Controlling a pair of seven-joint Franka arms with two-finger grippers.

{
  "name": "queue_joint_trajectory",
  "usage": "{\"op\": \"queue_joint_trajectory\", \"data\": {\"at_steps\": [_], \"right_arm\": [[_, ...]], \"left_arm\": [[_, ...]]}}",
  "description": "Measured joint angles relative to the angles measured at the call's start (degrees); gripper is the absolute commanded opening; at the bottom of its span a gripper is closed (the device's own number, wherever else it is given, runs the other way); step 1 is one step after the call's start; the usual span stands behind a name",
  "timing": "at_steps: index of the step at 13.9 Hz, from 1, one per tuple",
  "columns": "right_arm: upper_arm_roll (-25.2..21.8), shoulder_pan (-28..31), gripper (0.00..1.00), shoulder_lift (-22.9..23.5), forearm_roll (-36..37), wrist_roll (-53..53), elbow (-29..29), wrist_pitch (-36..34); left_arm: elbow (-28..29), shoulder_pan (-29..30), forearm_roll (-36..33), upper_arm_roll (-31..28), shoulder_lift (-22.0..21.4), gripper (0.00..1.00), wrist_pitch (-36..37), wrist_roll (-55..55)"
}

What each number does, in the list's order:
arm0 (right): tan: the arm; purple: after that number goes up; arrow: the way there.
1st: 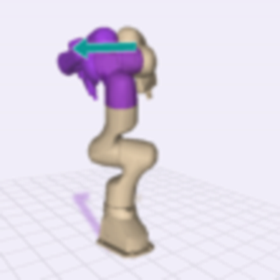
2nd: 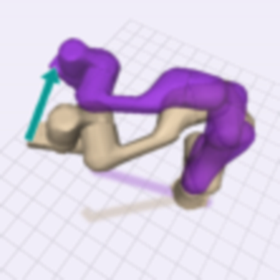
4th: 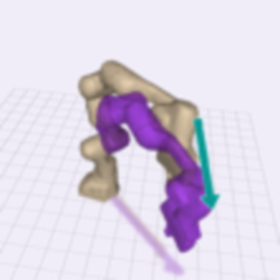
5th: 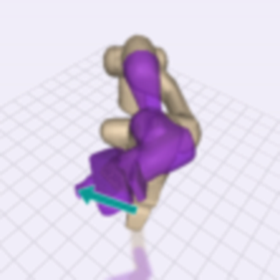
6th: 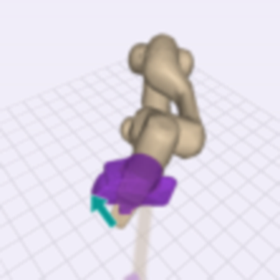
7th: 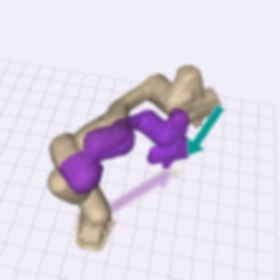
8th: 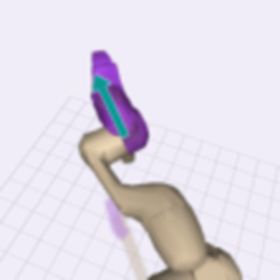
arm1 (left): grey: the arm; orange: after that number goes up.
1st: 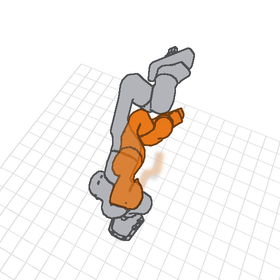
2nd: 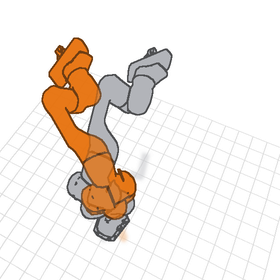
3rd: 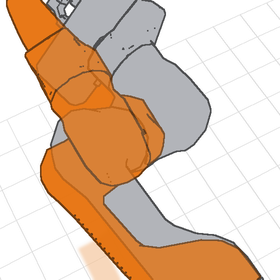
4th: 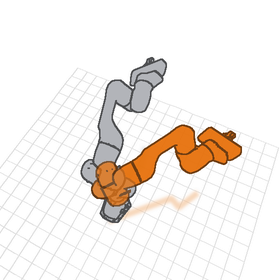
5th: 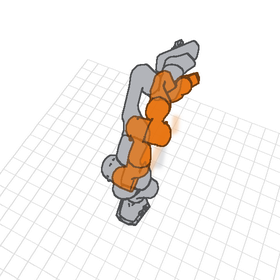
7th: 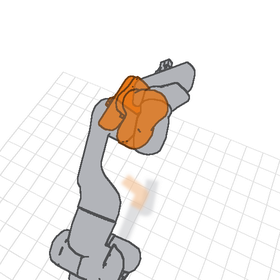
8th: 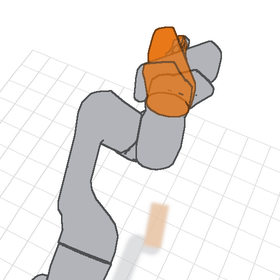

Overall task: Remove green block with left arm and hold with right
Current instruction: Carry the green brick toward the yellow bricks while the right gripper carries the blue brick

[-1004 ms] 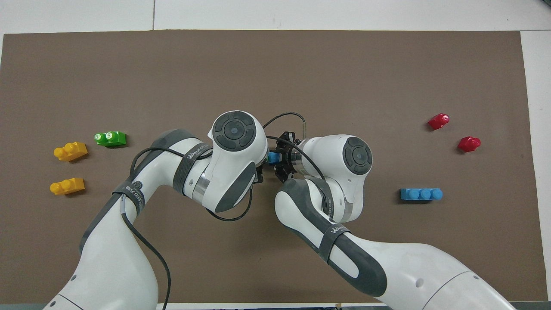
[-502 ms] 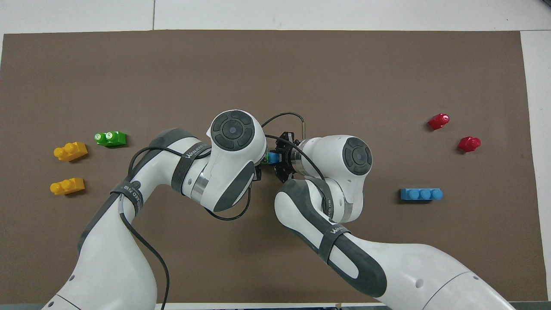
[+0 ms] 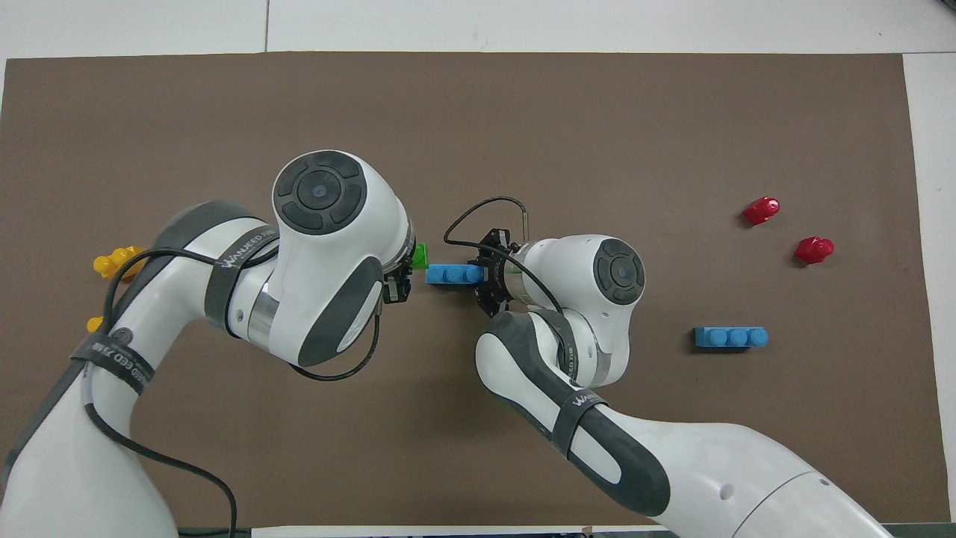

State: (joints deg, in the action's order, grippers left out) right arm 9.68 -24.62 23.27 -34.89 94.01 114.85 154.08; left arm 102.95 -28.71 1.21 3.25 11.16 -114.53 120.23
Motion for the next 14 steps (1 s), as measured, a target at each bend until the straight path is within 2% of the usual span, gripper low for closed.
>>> {"op": "queue_joint_trajectory", "data": {"at_steps": [3,6,11,14], "right_arm": [[-0.4,0.5,0.0,-0.1,0.0,-1.7,-1.8,-1.5],[-1.0,4.8,0.0,-1.6,0.2,-7.3,-5.8,-8.8],[-1.7,18.8,0.0,-5.6,0.5,-18.7,-6.8,-23.5],[-1.9,27.4,0.0,-5.7,1.2,-23.4,-6.2,-28.3]], "left_arm": [[0.3,2.0,0.0,-0.1,-3.6,0.0,7.4,-11.7],[2.6,5.3,0.1,-0.2,-7.3,0.0,10.6,-24.0],[15.0,14.0,2.3,-0.6,-21.3,0.0,11.8,-49.6],[19.2,18.6,2.5,-0.7,-24.8,0.0,13.5,-68.4]]}}
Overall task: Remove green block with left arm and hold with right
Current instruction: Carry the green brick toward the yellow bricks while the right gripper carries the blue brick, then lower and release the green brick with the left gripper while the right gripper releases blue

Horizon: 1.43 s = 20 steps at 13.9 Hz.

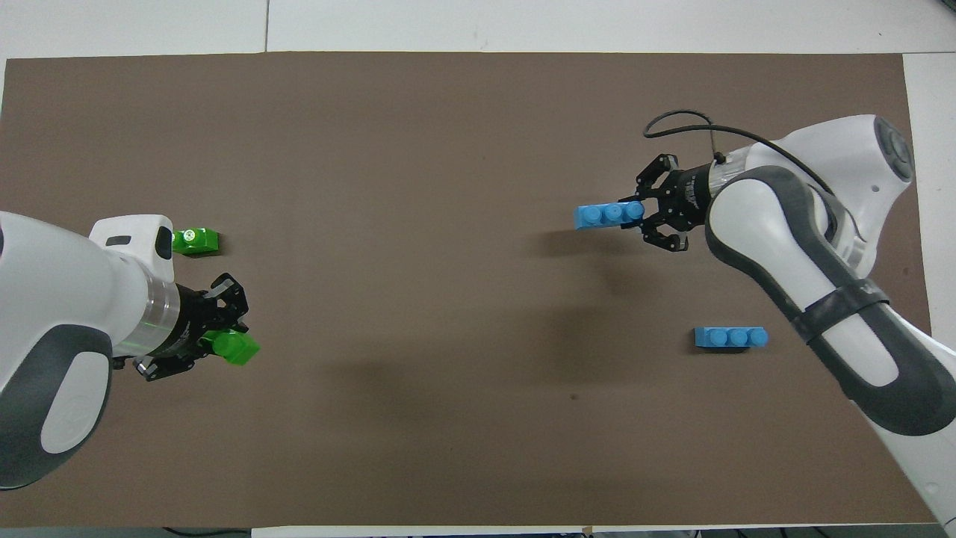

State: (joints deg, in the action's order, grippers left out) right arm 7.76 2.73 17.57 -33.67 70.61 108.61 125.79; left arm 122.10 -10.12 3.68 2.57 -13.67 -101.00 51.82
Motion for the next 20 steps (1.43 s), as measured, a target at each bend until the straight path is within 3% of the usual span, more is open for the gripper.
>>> {"op": "queue_joint_trajectory", "data": {"at_steps": [4,7,15,20], "right_arm": [[0.0,7.9,0.0,-0.4,1.9,-4.1,2.6,-2.9],[0.0,9.4,0.0,-1.7,2.4,-6.0,5.4,-3.7],[0.1,11.7,0.0,-2.8,2.6,-8.6,10.5,-0.8],[0.5,11.7,0.0,-2.8,2.6,-8.6,12.4,1.6]], "left_arm": [[3.2,8.5,0.0,-0.2,-0.7,0.0,0.6,-29.2],[5.4,13.6,0.1,-0.4,-0.5,0.0,-0.9,-48.3],[10.2,14.3,0.0,0.2,6.0,0.0,-13.2,-55.2],[11.3,14.4,-0.1,0.1,7.8,0.0,-17.1,-55.9]]}}
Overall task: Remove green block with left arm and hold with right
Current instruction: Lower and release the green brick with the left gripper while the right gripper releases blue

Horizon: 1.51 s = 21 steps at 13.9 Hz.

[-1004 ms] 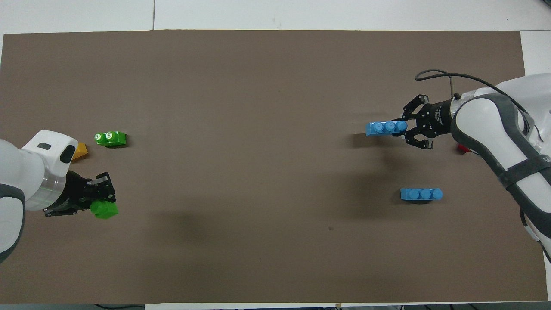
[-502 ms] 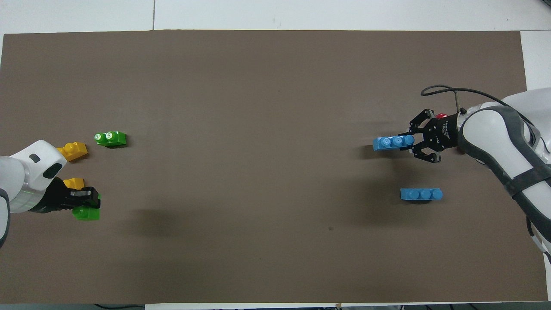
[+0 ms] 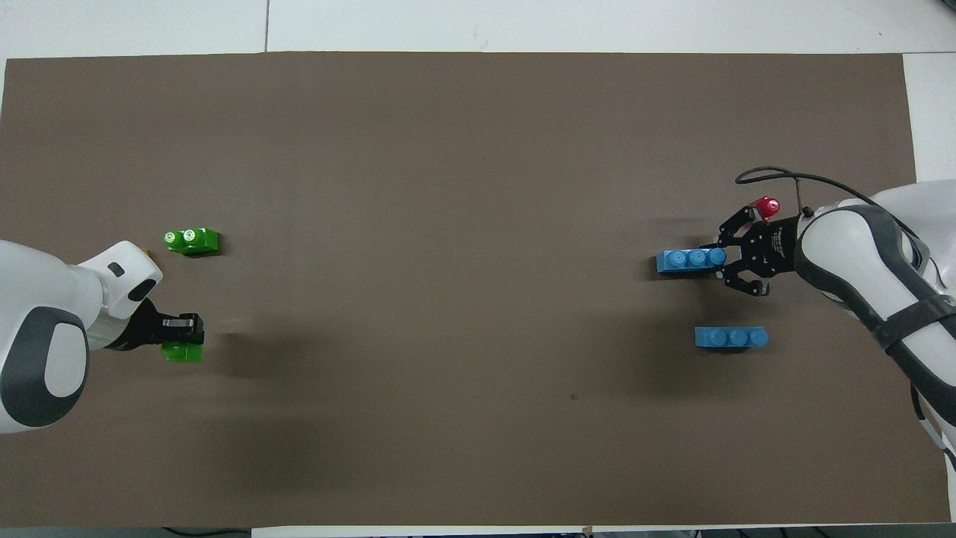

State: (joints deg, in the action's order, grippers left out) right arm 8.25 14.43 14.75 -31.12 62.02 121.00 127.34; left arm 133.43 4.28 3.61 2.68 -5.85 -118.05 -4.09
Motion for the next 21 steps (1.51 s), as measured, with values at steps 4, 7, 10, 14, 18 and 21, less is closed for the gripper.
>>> {"op": "queue_joint_trajectory", "data": {"at_steps": [4,7,10,14,18,21], "right_arm": [[0.2,-0.1,0.0,0.0,0.0,0.0,0.6,1.2],[0.2,-0.1,0.0,0.0,0.0,0.0,0.7,2.0],[0.2,-0.1,0.0,0.0,0.0,0.0,0.8,2.0],[0.4,-0.1,0.04,-0.1,-0.1,-5.5,1.4,3.2],[0.4,-0.4,0.86,-0.2,0.0,-7.2,1.5,3.4],[0.5,-0.8,0.89,-0.5,0.0,-7.2,0.9,2.5]], "left_arm": [[2.2,0.7,0.0,-0.3,1.0,0.0,-4.1,0.7],[3.8,0.9,0.0,-0.3,1.6,0.0,-6.7,0.9],[6.2,0.9,0.0,-0.3,2.1,0.0,-10.6,2.4],[7.9,0.8,0.0,-0.1,2.5,0.07,-12.6,3.4],[9.2,0.7,0.0,-0.1,2.1,1.0,-14.1,3.7],[8.9,0.7,0.0,0.0,2.2,1.0,-13.9,4.2]]}}
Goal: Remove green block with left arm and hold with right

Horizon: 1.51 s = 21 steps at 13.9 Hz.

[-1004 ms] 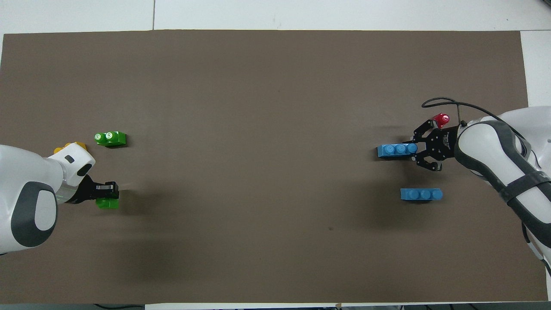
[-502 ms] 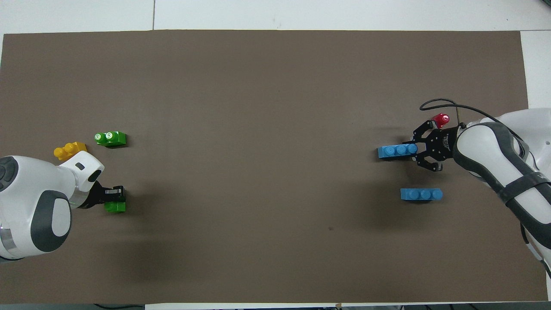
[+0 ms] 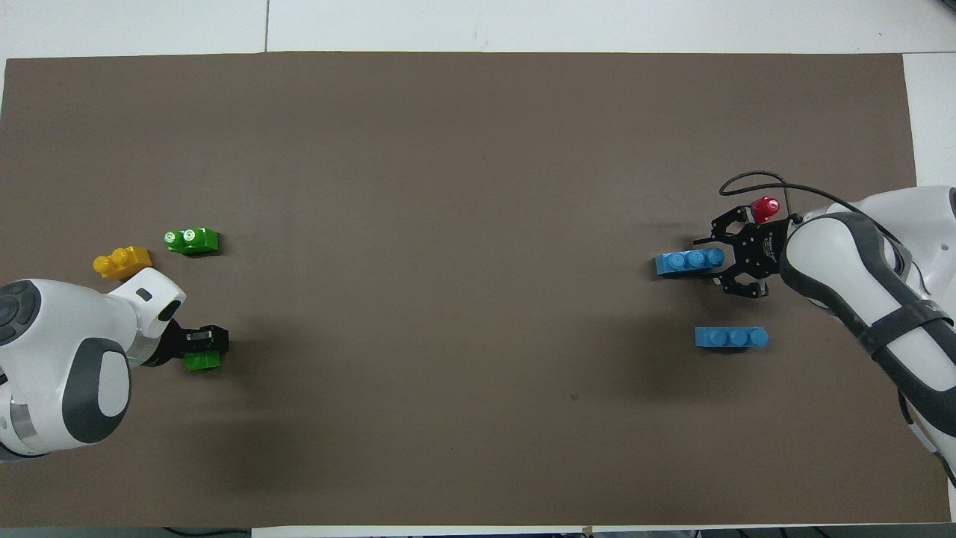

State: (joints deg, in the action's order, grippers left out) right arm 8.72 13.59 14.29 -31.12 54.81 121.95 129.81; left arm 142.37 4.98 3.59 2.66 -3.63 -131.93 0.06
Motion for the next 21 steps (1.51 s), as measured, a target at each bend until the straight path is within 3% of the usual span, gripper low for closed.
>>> {"op": "queue_joint_trajectory", "data": {"at_steps": [9,14,18,21], "right_arm": [[-1.1,1.4,0.94,-2.5,4.5,4.4,-12.0,-13.5],[-0.4,1.1,0.95,-2.8,14.5,2.5,-21.2,-16.5],[0.1,0.0,0.98,-4.7,20.5,-11.4,-26.3,-20.4],[0.0,0.1,1.0,-6.7,23.5,-28.6,-28.2,-24.7]], "left_arm": [[-18.1,0.0,0.0,0.0,-2.1,1.0,21.1,1.3],[-20.2,0.1,0.0,-0.3,-7.1,1.0,23.9,1.6],[-20.8,0.1,-0.1,-0.3,-7.8,1.0,25.5,1.8],[-28.8,0.0,-0.3,0.1,-4.4,1.0,33.0,1.8]]}}
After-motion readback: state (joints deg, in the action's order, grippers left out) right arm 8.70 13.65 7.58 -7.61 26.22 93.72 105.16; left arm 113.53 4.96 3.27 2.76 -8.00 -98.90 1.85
